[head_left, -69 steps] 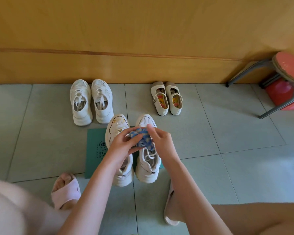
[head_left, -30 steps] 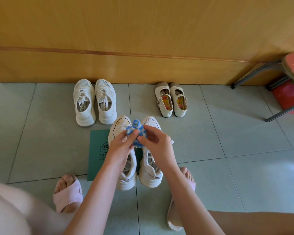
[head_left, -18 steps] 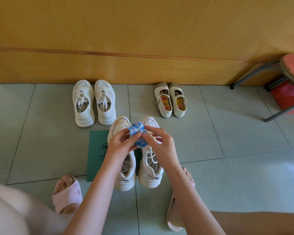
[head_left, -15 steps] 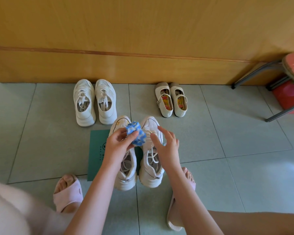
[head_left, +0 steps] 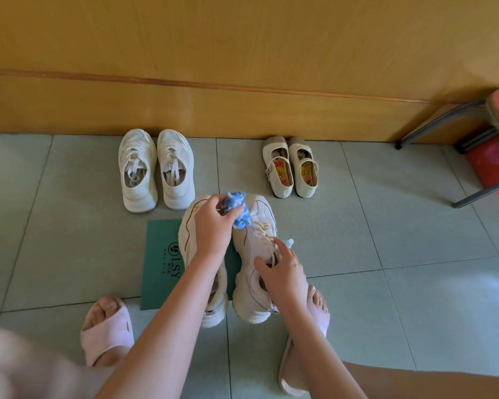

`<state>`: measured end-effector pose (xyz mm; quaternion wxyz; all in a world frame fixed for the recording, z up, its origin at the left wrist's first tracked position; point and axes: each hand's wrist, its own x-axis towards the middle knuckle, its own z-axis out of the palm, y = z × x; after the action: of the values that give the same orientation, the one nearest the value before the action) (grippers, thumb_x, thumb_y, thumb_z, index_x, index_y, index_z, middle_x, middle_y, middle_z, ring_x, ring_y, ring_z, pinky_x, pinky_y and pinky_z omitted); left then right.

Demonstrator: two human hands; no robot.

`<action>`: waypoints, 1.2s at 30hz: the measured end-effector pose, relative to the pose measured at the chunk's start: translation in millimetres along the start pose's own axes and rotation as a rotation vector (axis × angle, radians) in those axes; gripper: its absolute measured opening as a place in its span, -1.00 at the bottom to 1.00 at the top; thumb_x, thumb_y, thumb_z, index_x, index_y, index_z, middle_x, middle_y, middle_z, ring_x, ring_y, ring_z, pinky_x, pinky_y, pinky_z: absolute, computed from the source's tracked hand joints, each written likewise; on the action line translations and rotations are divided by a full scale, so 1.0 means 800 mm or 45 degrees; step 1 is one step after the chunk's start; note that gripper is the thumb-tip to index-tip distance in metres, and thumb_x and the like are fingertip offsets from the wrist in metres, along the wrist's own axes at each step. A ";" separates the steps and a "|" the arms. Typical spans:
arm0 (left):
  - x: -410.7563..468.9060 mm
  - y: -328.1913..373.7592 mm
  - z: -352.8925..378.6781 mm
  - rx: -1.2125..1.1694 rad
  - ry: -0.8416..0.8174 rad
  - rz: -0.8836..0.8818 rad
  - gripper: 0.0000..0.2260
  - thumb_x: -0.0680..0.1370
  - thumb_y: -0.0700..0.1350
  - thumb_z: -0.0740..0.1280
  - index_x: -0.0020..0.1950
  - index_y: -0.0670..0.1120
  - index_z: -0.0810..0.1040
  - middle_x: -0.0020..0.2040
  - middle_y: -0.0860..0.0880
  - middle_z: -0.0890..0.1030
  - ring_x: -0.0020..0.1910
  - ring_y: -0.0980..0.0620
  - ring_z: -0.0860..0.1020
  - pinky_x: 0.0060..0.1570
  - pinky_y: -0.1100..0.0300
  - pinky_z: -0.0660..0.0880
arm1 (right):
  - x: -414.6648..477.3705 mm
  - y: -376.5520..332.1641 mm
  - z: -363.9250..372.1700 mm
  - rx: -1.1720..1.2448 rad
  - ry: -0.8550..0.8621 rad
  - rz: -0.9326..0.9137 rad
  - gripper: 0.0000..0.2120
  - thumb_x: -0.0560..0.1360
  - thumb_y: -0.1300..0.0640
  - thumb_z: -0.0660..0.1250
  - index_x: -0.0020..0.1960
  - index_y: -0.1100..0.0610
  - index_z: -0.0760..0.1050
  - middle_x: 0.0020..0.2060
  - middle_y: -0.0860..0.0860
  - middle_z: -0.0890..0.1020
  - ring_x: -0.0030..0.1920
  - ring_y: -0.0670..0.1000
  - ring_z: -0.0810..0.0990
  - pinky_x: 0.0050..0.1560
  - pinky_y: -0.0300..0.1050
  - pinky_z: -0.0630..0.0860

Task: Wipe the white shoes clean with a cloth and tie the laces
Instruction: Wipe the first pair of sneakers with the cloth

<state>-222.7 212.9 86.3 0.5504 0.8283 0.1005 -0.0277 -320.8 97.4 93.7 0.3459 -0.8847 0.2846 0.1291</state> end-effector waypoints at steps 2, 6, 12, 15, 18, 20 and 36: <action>0.020 0.003 0.013 0.023 -0.019 0.028 -0.76 0.44 -0.09 0.45 0.03 -0.18 0.58 -0.08 -0.06 0.64 -0.13 0.04 0.58 -0.21 0.32 0.51 | 0.002 0.010 -0.004 0.071 -0.024 0.003 -0.45 0.46 -0.09 0.31 0.42 -0.14 0.26 0.26 -0.08 0.51 0.13 -0.04 0.53 -0.01 -0.12 0.50; 0.045 0.003 0.042 0.078 -0.062 0.038 -0.73 0.42 -0.10 0.46 0.07 -0.16 0.59 -0.05 -0.06 0.65 -0.12 0.05 0.58 -0.15 0.16 0.53 | 0.009 0.023 -0.008 0.173 -0.053 0.029 -0.48 0.44 -0.08 0.33 0.38 -0.19 0.31 0.15 -0.08 0.59 0.06 -0.05 0.57 0.00 -0.06 0.56; 0.029 -0.018 0.069 0.239 -0.065 0.104 -0.78 0.48 -0.08 0.41 0.07 -0.16 0.62 -0.07 -0.09 0.67 -0.13 -0.01 0.60 -0.20 0.17 0.49 | 0.011 0.035 -0.015 0.270 -0.028 0.046 -0.52 0.48 0.00 0.32 0.37 -0.19 0.32 -0.09 -0.24 0.59 -0.21 -0.31 0.53 -0.33 -0.46 0.37; 0.019 -0.023 0.068 0.283 -0.075 0.113 -0.79 0.49 -0.07 0.40 0.05 -0.15 0.63 -0.10 -0.09 0.66 -0.14 0.00 0.59 -0.20 0.11 0.55 | 0.011 0.040 -0.017 0.359 -0.032 0.027 -0.52 0.48 0.05 0.34 0.36 -0.17 0.34 -0.07 -0.27 0.59 -0.20 -0.41 0.50 -0.32 -0.50 0.40; -0.005 -0.025 0.064 0.297 -0.067 0.102 -0.83 0.51 -0.07 0.38 0.00 -0.16 0.62 -0.13 -0.08 0.64 -0.19 0.02 0.58 -0.20 0.04 0.57 | 0.013 0.042 -0.019 0.399 -0.029 0.013 -0.54 0.48 0.09 0.34 0.35 -0.15 0.37 -0.14 -0.33 0.57 -0.20 -0.43 0.52 -0.31 -0.50 0.41; -0.028 -0.027 0.061 0.352 -0.064 0.067 -0.81 0.53 -0.04 0.36 0.04 -0.13 0.61 -0.12 -0.05 0.63 -0.20 0.05 0.56 -0.23 0.13 0.53 | 0.014 0.046 -0.020 0.445 -0.030 0.007 -0.54 0.48 0.11 0.35 0.33 -0.14 0.39 -0.16 -0.35 0.57 -0.17 -0.41 0.55 -0.26 -0.47 0.45; 0.006 -0.004 0.051 0.277 0.018 0.045 -0.82 0.52 -0.11 0.38 0.07 -0.16 0.61 -0.05 -0.08 0.59 -0.12 0.03 0.55 -0.26 0.32 0.38 | 0.018 0.061 -0.019 0.641 -0.102 -0.013 -0.60 0.48 0.12 0.34 0.25 -0.20 0.43 0.05 -0.12 0.64 0.06 -0.12 0.60 0.12 -0.05 0.56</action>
<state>-216.2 177.1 66.2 0.4568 0.8851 0.0862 -0.0229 -337.3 51.6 72.6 0.5670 -0.7663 0.2893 0.0874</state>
